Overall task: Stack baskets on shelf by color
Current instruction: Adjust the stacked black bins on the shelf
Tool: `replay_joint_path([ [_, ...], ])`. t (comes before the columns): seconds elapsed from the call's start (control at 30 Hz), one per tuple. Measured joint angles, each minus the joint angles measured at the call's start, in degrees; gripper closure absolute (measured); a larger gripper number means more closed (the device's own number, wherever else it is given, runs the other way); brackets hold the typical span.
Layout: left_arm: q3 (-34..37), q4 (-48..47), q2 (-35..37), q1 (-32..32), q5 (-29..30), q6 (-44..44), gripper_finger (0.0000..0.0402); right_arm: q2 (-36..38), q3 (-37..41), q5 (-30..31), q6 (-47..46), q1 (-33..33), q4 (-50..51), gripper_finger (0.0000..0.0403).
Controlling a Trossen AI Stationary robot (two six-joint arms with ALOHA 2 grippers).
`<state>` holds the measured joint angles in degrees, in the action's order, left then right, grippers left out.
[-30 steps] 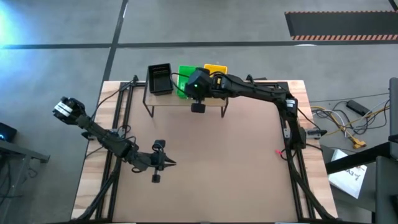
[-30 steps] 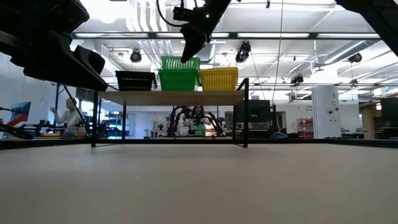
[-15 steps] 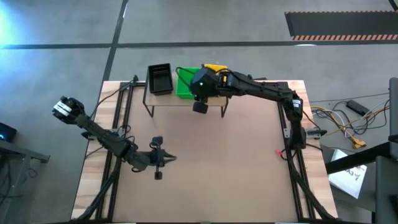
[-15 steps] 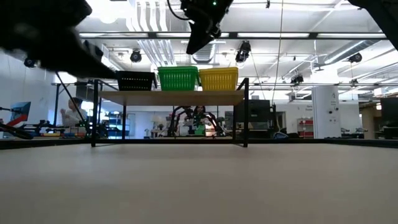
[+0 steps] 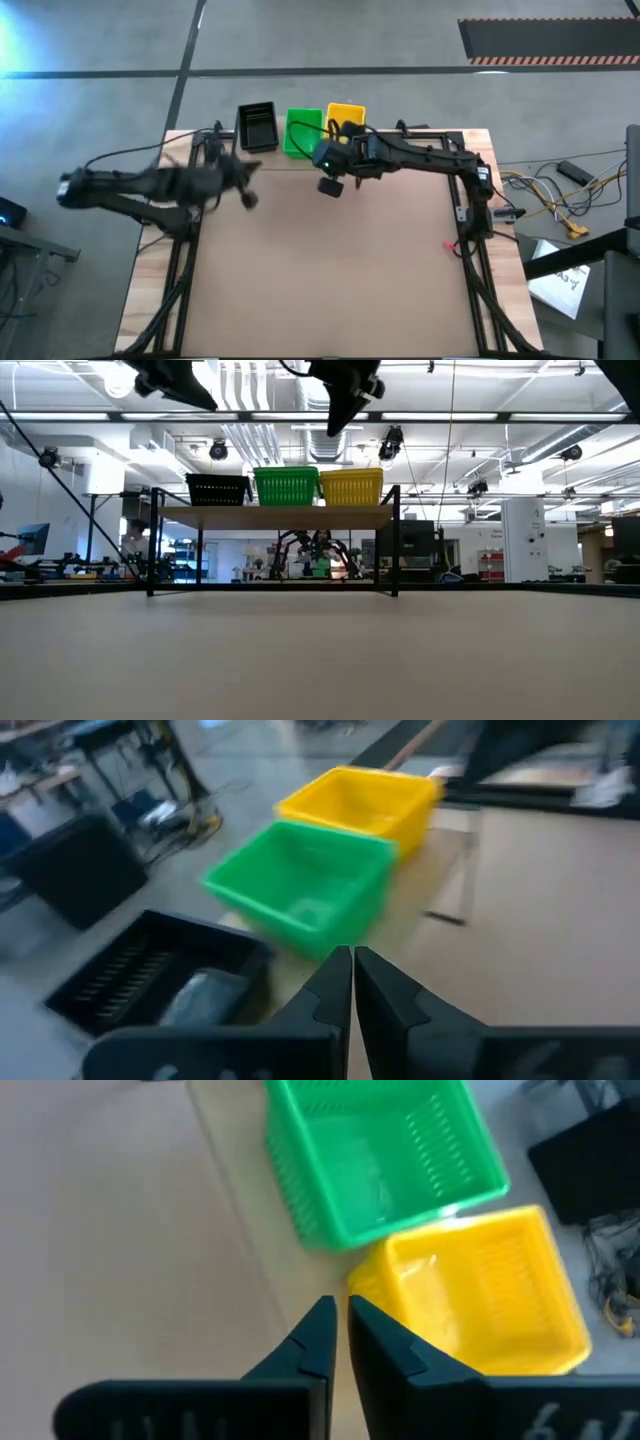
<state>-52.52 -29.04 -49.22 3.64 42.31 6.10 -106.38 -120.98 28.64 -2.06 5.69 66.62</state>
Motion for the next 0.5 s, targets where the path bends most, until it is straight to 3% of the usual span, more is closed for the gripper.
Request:
replay_joint_path([
  [0.13,-4.2,-1.5,-3.1,-17.6,-16.0,-5.0,0.0401,0.3,0.7,0.7,-5.0,-4.5,4.3,0.0392],
  [0.23,-5.6,-1.8,-6.9,-28.2,-24.3,-7.3,0.0401,0.5,2.0,5.2,-9.4,-10.1,7.8,0.0394],
  [0.37,-7.9,-3.5,-13.2,-36.4,-27.2,-9.7,0.0401,1.0,4.8,13.1,-17.4,-18.8,11.4,0.0394],
  [0.5,-10.0,-5.1,-19.3,-38.7,-27.5,-12.1,0.0401,1.0,7.8,19.2,-23.8,-28.3,11.2,0.0394],
])
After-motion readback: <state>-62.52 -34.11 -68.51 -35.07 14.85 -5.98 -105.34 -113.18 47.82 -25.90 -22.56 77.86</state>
